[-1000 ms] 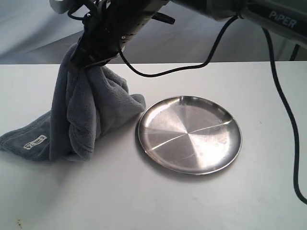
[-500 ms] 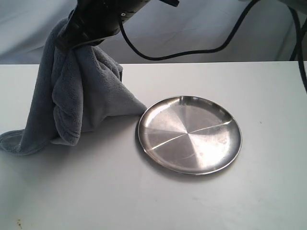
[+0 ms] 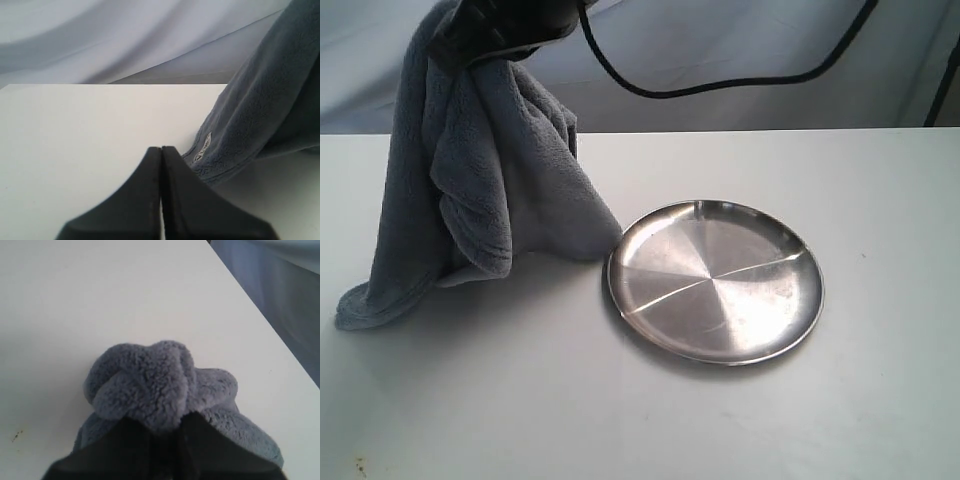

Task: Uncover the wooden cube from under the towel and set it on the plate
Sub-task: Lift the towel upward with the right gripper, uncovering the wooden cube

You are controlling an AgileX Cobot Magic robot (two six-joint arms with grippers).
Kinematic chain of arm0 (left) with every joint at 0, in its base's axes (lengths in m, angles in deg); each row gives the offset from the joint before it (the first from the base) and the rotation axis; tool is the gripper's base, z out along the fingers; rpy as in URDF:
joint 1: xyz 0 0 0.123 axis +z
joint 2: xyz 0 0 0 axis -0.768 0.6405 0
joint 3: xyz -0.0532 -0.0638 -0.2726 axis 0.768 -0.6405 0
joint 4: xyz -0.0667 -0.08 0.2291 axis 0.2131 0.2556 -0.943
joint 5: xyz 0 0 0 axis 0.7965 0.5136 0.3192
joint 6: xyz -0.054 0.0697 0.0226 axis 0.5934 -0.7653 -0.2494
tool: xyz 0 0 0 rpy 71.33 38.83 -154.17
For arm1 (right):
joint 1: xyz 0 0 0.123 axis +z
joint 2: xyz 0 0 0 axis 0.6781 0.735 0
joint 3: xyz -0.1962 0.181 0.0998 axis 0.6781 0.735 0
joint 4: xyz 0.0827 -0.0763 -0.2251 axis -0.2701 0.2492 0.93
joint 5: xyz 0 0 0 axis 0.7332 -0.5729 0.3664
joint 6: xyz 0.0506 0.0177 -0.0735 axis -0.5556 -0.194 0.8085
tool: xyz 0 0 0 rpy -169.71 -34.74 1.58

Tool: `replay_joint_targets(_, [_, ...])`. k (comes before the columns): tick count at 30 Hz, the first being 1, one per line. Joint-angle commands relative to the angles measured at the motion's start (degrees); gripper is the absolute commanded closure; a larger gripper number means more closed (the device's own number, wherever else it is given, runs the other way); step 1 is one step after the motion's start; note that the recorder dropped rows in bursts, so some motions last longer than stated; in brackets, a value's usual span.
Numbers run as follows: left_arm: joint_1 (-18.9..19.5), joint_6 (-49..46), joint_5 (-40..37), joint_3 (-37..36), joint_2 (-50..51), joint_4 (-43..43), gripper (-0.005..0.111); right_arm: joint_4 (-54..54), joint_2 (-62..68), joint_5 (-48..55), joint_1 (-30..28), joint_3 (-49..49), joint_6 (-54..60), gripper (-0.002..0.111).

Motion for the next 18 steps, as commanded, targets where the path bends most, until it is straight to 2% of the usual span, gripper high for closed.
replay_joint_targets(1, [-0.2,0.0,0.4,0.0,-0.1,0.4,0.107,-1.0,-2.3,-1.4,0.1,-0.5,0.4,0.108])
replay_joint_targets(11, [-0.2,0.2,0.4,0.0,-0.1,0.4,0.107,-1.1,-2.5,-1.7,0.1,-0.5,0.4,0.108])
replay_joint_targets(18, [-0.2,0.0,0.4,0.0,-0.1,0.4,0.107,-3.4,-3.7,-7.1,0.1,-0.5,0.4,0.108])
